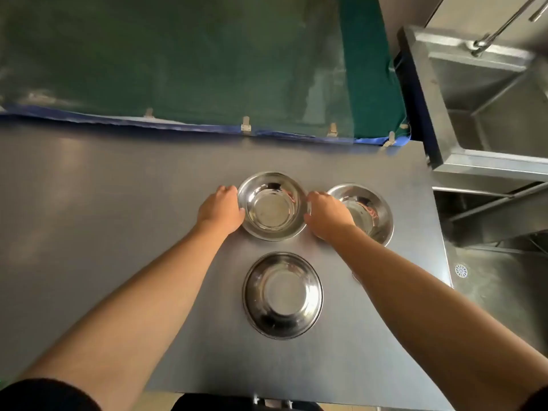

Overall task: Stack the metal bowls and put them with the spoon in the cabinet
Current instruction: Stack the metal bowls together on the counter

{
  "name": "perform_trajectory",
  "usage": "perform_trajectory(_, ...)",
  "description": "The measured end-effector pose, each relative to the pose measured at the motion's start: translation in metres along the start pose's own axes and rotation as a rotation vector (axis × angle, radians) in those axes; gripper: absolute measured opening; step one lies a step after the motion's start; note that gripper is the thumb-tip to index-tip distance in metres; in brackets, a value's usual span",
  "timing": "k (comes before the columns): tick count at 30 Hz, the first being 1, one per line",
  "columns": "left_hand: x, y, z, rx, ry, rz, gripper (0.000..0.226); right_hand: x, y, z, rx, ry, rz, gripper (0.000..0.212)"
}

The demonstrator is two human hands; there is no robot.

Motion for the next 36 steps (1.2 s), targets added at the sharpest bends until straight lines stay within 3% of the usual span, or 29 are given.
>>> perform_trajectory(3,-0.005,-0.008,-0.007,0.027,0.091,0.006,0.033,-0.012,-0.006,0.002,-0.076,-0.071,-0.021,0.031)
perform_trajectory(10,-0.011,-0.029,-0.023,0.073,0.28,-0.034,0.012,-0.033,-0.021,0.001,-0.256,-0.278,-0.089,0.031)
perform_trajectory(15,0.003,-0.028,-0.035,0.139,0.383,-0.037,0.027,-0.021,-0.022,-0.008,-0.267,-0.395,-0.066,0.058)
perform_trajectory(18,0.011,-0.024,-0.032,0.147,0.461,-0.019,0.028,-0.003,-0.018,-0.007,-0.25,-0.451,-0.015,0.063)
perform_trajectory(29,-0.02,0.014,0.061,0.128,0.712,0.019,0.049,0.042,0.012,0.094,-0.234,-0.455,0.119,0.061)
perform_trajectory(36,-0.07,0.022,0.135,0.107,0.732,-0.036,0.04,0.02,0.034,0.183,-0.321,-0.503,0.082,0.052)
Point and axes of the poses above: each hand's wrist, its own y-axis away from the middle knuckle, its own x-axis out of the back of the hand, z = x × y, the point moved 8 cm from there along -y, towards the middle knuckle, and after that the axes turned 13 degrees about y, right-handed, at the moved point
